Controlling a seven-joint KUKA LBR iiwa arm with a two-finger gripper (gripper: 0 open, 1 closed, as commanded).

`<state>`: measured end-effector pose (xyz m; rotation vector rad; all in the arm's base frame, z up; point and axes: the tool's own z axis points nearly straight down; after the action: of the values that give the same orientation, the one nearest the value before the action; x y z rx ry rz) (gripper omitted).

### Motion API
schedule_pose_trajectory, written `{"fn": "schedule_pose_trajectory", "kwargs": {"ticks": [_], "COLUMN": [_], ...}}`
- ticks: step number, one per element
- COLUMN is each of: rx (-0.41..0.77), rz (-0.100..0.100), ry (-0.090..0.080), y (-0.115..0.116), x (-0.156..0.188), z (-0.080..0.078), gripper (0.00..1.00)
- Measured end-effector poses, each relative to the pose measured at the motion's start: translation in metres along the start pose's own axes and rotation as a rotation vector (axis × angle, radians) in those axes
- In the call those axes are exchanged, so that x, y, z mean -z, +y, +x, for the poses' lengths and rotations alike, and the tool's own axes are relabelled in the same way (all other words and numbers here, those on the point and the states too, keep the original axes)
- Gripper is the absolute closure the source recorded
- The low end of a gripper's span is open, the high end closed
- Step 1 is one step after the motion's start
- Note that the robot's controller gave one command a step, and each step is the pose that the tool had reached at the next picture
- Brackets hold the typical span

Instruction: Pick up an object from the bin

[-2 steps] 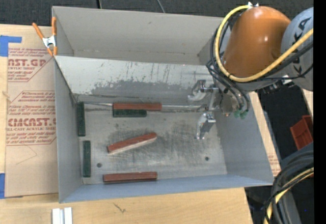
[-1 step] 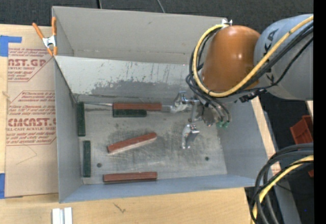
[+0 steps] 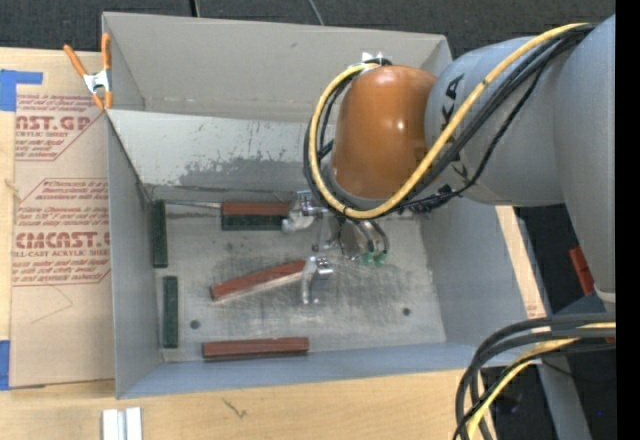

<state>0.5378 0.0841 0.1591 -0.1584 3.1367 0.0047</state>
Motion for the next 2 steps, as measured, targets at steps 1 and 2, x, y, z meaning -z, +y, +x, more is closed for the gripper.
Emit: {"fn": "schedule_pose_trajectory", "kwargs": {"ticks": [1,2], "rx": [0.264,0.190], "rz": [0.003,0.002], "ry": [-0.001,-0.003], "y": [0.003,0.014], "x": [-0.004,-0.057], "z": [-0.011,-0.009], "gripper": [0.00,0.00]}}
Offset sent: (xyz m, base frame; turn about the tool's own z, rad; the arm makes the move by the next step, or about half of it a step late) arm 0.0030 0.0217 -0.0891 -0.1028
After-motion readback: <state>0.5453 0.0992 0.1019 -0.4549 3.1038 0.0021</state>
